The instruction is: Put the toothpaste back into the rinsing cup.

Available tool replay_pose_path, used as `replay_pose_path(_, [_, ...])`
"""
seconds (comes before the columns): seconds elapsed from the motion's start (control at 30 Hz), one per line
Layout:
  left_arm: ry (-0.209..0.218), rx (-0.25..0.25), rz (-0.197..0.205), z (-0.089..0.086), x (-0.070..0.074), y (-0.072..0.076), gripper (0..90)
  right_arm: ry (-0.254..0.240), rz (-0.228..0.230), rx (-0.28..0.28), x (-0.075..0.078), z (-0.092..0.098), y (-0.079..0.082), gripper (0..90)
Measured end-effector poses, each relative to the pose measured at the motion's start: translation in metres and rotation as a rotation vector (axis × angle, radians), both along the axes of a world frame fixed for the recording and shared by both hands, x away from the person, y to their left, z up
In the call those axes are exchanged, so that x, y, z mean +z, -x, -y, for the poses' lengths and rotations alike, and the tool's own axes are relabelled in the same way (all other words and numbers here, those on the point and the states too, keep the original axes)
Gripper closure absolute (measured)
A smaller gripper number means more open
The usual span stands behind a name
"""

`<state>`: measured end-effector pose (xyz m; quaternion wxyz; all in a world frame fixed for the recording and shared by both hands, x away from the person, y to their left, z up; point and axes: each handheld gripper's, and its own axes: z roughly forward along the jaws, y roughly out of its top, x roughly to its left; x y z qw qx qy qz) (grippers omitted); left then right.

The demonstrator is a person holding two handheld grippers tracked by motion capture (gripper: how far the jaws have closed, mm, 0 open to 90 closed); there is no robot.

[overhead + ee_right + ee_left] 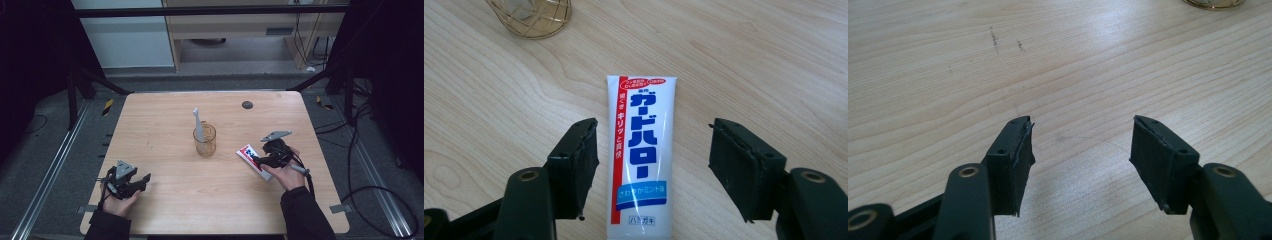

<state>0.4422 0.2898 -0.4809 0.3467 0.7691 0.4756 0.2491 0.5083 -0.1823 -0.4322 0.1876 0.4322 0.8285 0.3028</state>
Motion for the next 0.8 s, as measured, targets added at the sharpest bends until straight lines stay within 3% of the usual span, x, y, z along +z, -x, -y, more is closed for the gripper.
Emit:
replay_pose_path(0.47, [-0.004, 0.001, -0.015, -0.001, -0.002, -0.002, 40.4, 0.051, -0.079, 0.022, -0.002, -0.014, -0.016, 33.8])
replay_pose_path(0.8, [-0.017, -0.003, -0.026, -0.001, -0.004, -0.005, 39.8, 0.096, -0.143, 0.026, -0.012, -0.016, -0.023, 32.2])
